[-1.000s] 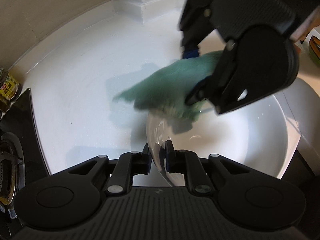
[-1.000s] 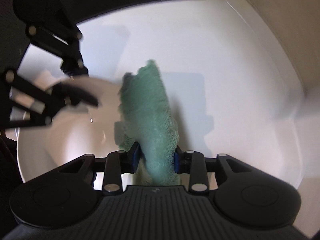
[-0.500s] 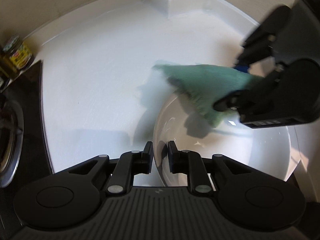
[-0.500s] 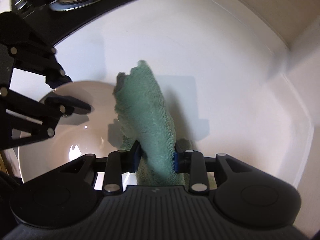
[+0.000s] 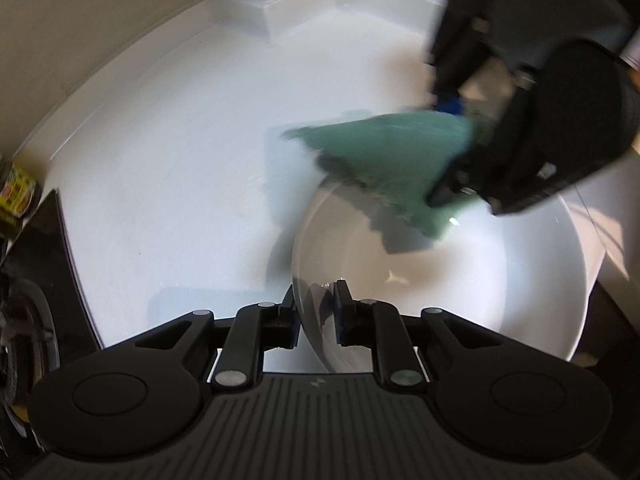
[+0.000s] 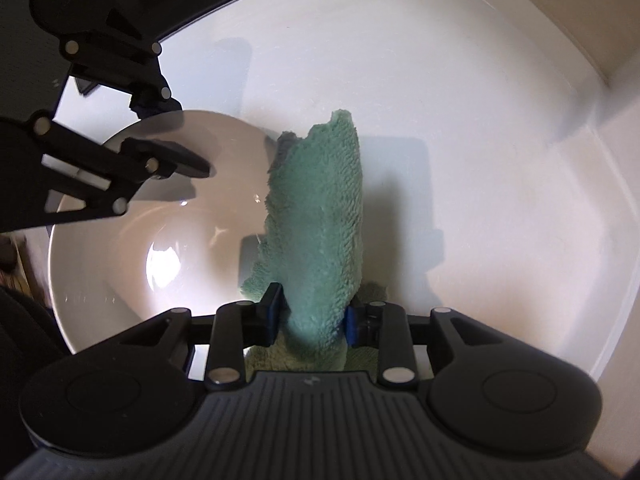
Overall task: Clean bowl
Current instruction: 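Sweep the towel across the bowl's inner wall with the right gripper while the left gripper holds the rim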
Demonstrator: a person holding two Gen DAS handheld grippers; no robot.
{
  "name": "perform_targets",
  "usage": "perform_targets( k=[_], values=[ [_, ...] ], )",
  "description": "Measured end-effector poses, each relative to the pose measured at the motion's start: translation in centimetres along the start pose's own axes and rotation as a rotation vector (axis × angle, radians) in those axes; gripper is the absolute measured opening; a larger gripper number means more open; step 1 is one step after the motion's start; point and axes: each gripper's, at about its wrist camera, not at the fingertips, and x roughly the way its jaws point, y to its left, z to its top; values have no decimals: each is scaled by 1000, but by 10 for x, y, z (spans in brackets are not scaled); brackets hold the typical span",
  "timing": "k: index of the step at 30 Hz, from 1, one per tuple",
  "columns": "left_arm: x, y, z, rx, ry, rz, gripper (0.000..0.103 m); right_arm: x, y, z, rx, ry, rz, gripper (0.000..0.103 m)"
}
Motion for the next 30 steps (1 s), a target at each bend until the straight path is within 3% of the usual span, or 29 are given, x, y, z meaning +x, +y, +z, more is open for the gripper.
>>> perform_targets(
  k=[6, 11, 14, 19, 25, 30],
  values=[
    [2, 5, -2, -24, -1, -7, 18, 2, 17, 19, -169, -24, -55, 30],
    [3, 12, -7, -178, 2, -2, 18, 5, 6, 22, 11, -45, -14, 28],
    [0, 9, -15, -274, 13, 2, 18, 2, -1, 11, 112, -68, -13, 26],
    [-3, 4, -22, -349, -10, -14, 18, 1, -7, -17, 278, -109, -31, 25],
    [-2, -4, -15, -195, -29, -55, 14, -2, 12, -43, 191, -39, -1, 26],
    [-4, -20, -12, -67, -30, -55, 15, 4, 12, -19, 33, 47, -27, 29]
  ],
)
